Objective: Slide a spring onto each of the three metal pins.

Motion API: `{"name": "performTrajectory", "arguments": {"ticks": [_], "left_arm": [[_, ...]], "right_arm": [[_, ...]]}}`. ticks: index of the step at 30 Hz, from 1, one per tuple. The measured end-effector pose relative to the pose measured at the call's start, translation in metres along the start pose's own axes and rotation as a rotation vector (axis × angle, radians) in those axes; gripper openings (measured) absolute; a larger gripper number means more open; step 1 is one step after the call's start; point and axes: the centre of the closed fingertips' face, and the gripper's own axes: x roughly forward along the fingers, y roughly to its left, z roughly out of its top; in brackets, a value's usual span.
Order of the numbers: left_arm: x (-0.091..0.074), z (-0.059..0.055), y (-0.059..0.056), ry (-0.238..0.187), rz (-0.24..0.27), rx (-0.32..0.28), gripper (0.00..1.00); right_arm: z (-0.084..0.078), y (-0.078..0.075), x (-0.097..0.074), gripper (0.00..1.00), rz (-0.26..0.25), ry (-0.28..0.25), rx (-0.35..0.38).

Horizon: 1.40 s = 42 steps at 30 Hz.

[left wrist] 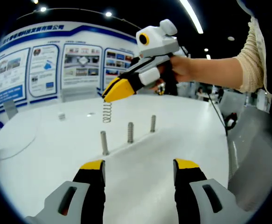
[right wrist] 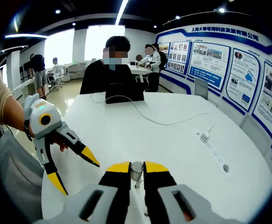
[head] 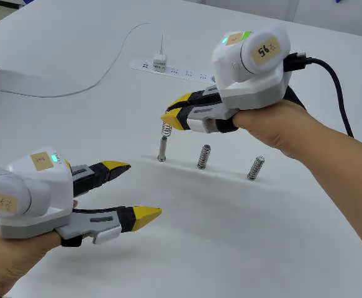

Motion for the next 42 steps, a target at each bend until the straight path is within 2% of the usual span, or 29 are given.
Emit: {"name": "performTrajectory", "arguments": {"ticks": [6, 13, 22, 42], "left_arm": [[-0.001, -0.001, 0.002, 0.003, 0.006, -0.003, 0.59], [-0.002, -0.002, 0.003, 0.006, 0.01, -0.006, 0.59], [-0.003, -0.005, 0.004, 0.009, 0.012, -0.012, 0.58], [-0.002, -0.008, 0.004, 0.018, 0.013, -0.021, 0.58]], "right_arm": [[-0.007, -0.006, 0.01, 0.11, -0.006, 0.011, 0.016], [-0.017, -0.005, 0.017, 0.11, -0.004, 0.028, 0.035], [-0.02, -0.007, 0.019, 0.11, -0.002, 0.031, 0.05], [-0.042, 0.005, 0.029, 0.11, -0.006, 0.065, 0.086]]}}
